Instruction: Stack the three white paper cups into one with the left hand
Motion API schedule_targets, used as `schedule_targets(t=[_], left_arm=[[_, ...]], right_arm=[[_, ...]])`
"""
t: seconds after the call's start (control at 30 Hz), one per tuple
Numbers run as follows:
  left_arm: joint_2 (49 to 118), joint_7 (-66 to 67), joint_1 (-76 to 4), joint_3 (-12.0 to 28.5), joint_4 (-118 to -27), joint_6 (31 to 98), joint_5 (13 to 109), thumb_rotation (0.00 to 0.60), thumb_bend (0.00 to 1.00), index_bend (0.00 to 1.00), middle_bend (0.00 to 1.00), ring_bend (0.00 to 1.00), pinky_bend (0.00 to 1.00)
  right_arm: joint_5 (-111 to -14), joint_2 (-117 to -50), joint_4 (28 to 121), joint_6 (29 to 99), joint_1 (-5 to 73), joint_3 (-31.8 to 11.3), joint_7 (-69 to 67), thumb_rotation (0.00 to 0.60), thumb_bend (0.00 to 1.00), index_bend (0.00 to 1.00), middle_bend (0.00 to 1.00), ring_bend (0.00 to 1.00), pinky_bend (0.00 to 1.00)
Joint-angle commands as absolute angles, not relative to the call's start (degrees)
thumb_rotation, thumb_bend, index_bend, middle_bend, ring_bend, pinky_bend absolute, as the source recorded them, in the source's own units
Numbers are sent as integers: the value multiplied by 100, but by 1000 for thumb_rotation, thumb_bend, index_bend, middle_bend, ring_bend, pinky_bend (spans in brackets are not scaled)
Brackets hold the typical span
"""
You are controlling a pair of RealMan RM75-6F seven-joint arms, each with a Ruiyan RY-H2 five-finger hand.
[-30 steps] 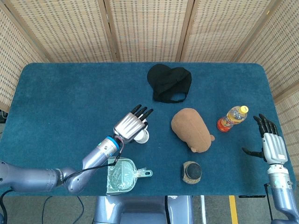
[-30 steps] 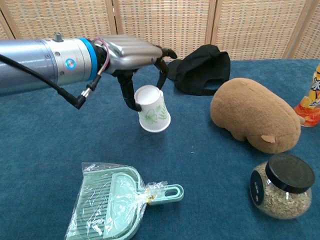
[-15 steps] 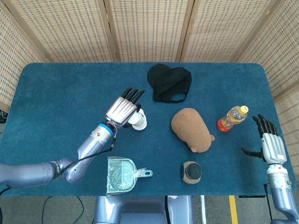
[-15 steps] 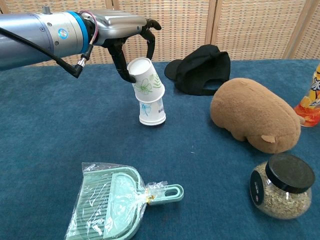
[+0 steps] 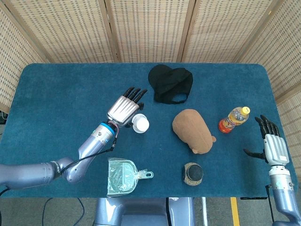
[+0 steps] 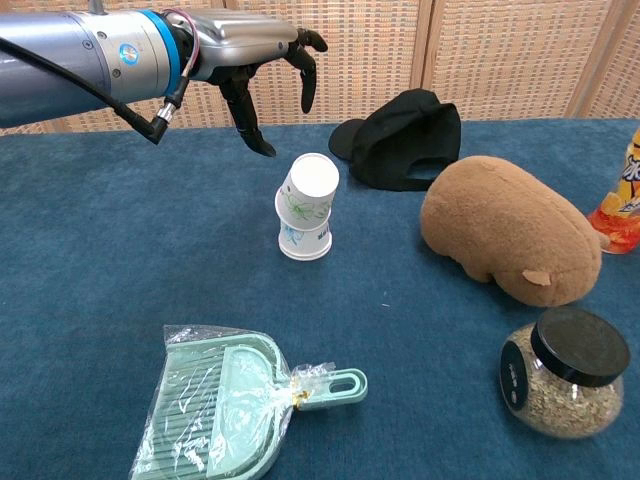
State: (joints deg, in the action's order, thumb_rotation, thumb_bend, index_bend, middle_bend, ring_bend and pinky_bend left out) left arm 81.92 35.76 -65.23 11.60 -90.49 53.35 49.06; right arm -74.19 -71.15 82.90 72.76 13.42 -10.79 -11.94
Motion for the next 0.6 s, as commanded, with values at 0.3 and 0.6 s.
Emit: schedule_targets(t=[0.3, 0.6], left_arm=[[8307, 3882, -6658, 1133, -8912, 5300, 4479, 600, 185, 384, 0, 0, 36], [8187, 3520, -6596, 1104, -9006, 5088, 4771, 600, 243, 262, 0, 0, 31]], right_arm=[[-7398, -7117, 8258, 7235, 1348, -1080, -1216, 600, 105, 101, 0, 0, 0], [-7402, -7137, 8261, 7236, 1358, -1075, -1162, 600, 105, 102, 0, 0, 0]])
